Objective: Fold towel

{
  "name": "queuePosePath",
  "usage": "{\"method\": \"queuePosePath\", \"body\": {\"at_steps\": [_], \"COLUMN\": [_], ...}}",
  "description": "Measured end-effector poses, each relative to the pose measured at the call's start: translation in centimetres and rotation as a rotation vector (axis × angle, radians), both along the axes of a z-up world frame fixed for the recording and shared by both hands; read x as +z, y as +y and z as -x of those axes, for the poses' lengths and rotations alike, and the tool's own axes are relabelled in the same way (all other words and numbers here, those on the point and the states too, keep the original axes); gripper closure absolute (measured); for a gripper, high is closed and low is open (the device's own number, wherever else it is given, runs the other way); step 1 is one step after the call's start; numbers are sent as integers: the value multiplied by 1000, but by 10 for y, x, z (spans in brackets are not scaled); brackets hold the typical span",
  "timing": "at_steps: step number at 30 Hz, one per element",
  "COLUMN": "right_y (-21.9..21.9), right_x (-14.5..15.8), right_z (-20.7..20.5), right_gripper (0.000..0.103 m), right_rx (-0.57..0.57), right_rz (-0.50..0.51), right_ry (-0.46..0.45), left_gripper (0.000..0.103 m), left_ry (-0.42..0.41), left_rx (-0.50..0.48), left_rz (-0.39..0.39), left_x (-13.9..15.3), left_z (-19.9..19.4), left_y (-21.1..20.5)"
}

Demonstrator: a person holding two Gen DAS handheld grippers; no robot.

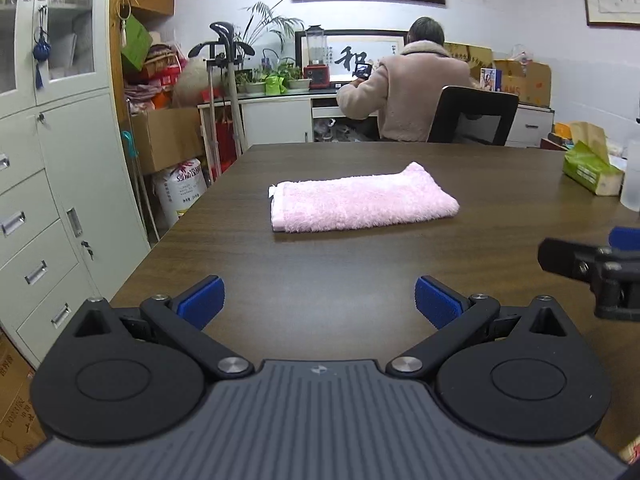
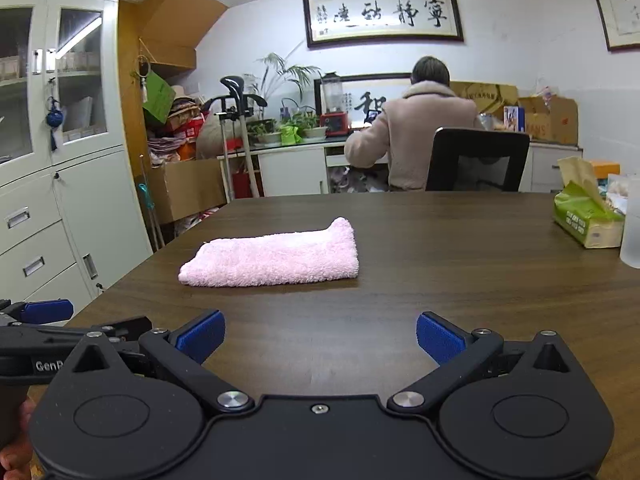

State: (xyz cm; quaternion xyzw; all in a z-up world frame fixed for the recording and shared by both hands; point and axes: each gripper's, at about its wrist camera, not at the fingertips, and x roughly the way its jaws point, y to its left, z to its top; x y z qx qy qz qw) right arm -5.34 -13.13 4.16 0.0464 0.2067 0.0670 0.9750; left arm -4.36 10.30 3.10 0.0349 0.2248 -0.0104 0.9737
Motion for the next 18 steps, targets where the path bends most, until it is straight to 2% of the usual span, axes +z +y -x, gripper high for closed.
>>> {"method": "queuePosePath", "body": {"at_steps": [8, 13, 18], "right_y": [2, 4, 3], "right_x": [1, 3, -1], "right_z": [28, 37, 41], "right_gripper": [1, 1, 1], "right_rx": [3, -8, -7], "right_rz": [10, 26, 27], "right_ry": [-9, -23, -25], "left_gripper": [0, 0, 0], "left_ry": [-28, -2, 13], "left_rx": [-2, -1, -4], "left_rz": [-20, 23, 25], "left_x": [0, -1, -9], "left_z": [37, 36, 35], "left_y": [-11, -6, -5]}}
